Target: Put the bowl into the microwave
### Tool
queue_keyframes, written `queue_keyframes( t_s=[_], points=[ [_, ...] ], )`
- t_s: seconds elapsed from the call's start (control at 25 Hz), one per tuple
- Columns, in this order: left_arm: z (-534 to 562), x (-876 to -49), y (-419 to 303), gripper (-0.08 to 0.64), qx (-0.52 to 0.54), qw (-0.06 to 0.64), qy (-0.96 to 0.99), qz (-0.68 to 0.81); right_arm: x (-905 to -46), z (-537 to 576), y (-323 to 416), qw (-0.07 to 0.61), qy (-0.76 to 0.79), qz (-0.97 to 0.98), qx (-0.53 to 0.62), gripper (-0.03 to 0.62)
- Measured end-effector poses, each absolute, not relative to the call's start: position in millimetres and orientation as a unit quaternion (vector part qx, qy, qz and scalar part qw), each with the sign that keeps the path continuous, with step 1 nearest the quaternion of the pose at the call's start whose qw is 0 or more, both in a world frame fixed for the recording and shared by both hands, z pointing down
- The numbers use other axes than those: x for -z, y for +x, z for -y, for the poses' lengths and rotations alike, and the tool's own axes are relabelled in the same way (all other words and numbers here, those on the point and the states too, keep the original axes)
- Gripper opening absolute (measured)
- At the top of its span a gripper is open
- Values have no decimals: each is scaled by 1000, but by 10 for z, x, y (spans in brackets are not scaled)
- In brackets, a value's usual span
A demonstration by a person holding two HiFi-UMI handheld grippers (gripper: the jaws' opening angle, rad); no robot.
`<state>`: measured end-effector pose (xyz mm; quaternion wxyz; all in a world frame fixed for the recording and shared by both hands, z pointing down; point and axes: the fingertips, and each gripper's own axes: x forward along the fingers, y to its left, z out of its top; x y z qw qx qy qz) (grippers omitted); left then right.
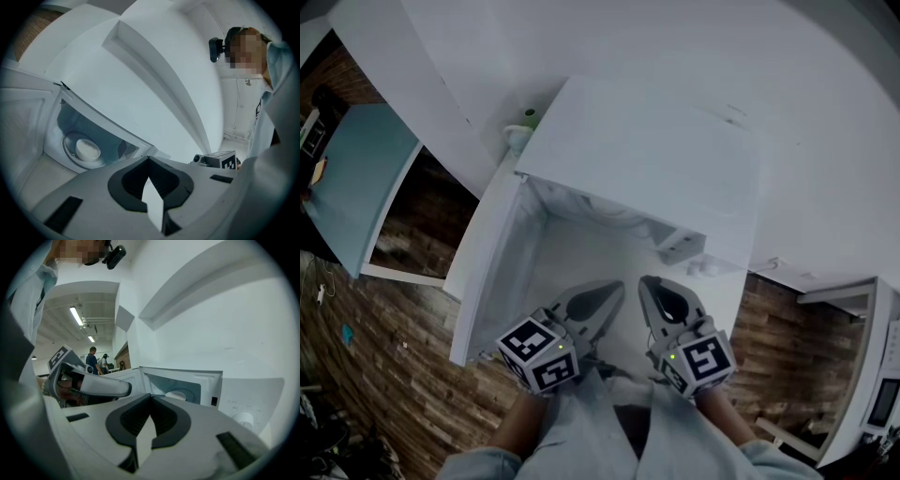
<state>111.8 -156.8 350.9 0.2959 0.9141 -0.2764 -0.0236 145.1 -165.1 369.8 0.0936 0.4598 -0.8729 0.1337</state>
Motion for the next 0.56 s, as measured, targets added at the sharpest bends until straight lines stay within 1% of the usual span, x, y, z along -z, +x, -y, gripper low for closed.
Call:
queue_keyframes(
  t_s=[0.56],
  points=[
    [1584,-3528,1111,-2,26,300,912,277,-3729,1635,1422,100,457,873,-139,3]
  ],
)
